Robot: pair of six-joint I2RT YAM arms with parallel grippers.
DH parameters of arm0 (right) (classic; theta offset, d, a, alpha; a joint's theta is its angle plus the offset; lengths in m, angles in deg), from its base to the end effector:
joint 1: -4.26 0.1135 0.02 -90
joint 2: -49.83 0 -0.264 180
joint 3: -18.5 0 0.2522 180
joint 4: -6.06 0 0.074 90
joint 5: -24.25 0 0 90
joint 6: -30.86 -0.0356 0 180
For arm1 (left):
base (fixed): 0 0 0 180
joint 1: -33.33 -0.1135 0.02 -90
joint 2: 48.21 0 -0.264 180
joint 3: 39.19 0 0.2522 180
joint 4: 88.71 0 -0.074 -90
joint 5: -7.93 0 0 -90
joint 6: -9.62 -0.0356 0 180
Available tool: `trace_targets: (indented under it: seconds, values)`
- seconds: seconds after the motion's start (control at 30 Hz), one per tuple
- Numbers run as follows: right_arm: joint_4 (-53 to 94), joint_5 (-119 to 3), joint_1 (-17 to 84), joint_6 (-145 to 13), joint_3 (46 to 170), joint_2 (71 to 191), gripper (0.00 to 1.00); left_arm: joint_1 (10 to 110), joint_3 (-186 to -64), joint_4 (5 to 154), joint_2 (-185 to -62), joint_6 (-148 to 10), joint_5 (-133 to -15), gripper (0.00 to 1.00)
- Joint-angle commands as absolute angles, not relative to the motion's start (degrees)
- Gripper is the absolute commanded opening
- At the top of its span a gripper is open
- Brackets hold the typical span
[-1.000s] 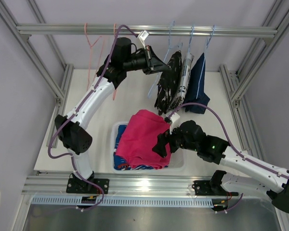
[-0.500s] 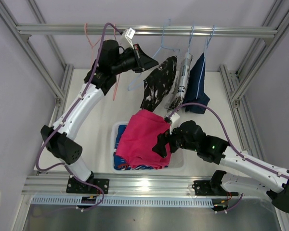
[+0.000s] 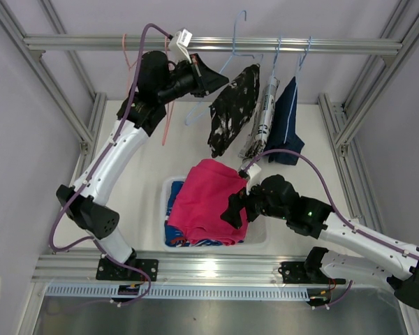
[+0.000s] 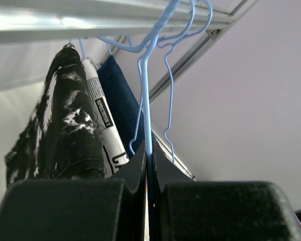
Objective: Remove the trousers from the hanger
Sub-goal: Pick up the hanger from the clothesline.
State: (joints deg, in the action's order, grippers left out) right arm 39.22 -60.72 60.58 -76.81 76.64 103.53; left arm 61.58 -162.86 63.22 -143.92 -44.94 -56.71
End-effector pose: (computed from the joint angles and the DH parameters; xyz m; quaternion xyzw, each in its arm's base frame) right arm 0.1145 0.1774 0.2932 -0.3056 0.8037 0.3365 0.3839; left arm 0.3233 -0.1910 0.4942 0.1115 0.6989 -0.4956 0.5035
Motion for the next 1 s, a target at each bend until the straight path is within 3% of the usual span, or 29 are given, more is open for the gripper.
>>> trace_targets:
  seconds: [0.0,0.6,0.97]
  values:
    - [37.75,-59.78,60.86,-75.57,77.79,102.39,0.93,62.77,-169.67,71.64,-140.85,-48.99,-58.78,0.00]
    - [44.60,-69.35,61.57,-75.48,86.14,103.53,0.93,74.36,-172.13,51.09,-123.72,-66.83,-83.20,0.00]
    - [50.05,-81.48,64.20,-76.27,96.14,108.19,0.94,84.04,-154.06,46.60,-112.03,-68.43,-113.17,0.00]
